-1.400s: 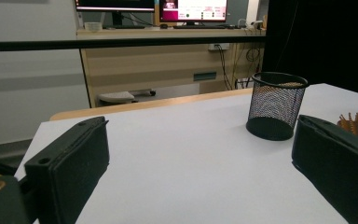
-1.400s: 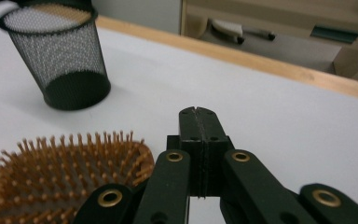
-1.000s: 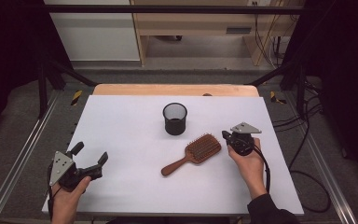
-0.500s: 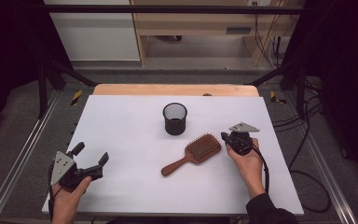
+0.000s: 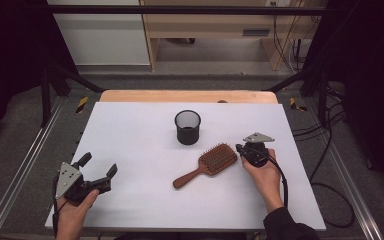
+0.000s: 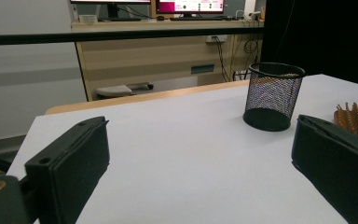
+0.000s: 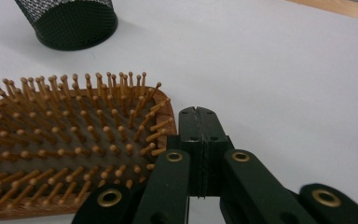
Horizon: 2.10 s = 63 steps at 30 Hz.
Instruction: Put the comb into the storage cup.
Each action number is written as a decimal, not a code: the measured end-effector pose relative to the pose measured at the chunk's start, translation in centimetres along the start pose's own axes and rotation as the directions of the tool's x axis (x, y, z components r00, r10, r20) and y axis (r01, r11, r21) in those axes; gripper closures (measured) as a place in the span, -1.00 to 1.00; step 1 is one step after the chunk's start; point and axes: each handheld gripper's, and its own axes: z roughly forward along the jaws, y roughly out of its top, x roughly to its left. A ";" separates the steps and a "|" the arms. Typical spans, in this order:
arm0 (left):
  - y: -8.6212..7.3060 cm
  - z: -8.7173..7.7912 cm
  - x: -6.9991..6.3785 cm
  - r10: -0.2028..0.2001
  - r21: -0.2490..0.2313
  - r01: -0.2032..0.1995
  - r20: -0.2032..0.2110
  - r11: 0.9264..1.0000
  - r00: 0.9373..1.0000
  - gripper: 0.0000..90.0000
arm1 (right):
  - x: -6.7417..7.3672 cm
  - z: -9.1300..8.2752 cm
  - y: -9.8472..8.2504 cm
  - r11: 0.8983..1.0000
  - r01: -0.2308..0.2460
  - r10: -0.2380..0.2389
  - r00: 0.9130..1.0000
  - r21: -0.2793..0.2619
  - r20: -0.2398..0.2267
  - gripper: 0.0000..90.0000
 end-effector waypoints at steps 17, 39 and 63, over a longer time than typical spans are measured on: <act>-0.1 0.1 -0.2 0.008 0.015 -0.008 0.008 1.000 1.000 -0.90 | -0.5 2.3 -0.1 0.999 -0.019 0.021 0.999 0.041 -0.044 1.00; 0.0 0.2 -0.8 0.043 0.033 -0.044 0.026 0.998 0.999 -0.90 | 3.1 2.2 0.4 0.998 0.019 -0.013 0.995 0.057 -0.096 1.00; -0.2 0.7 -2.3 0.104 0.075 -0.109 0.072 0.991 0.992 -0.90 | 10.1 3.1 1.1 0.991 0.124 -0.111 0.970 0.045 -0.217 1.00</act>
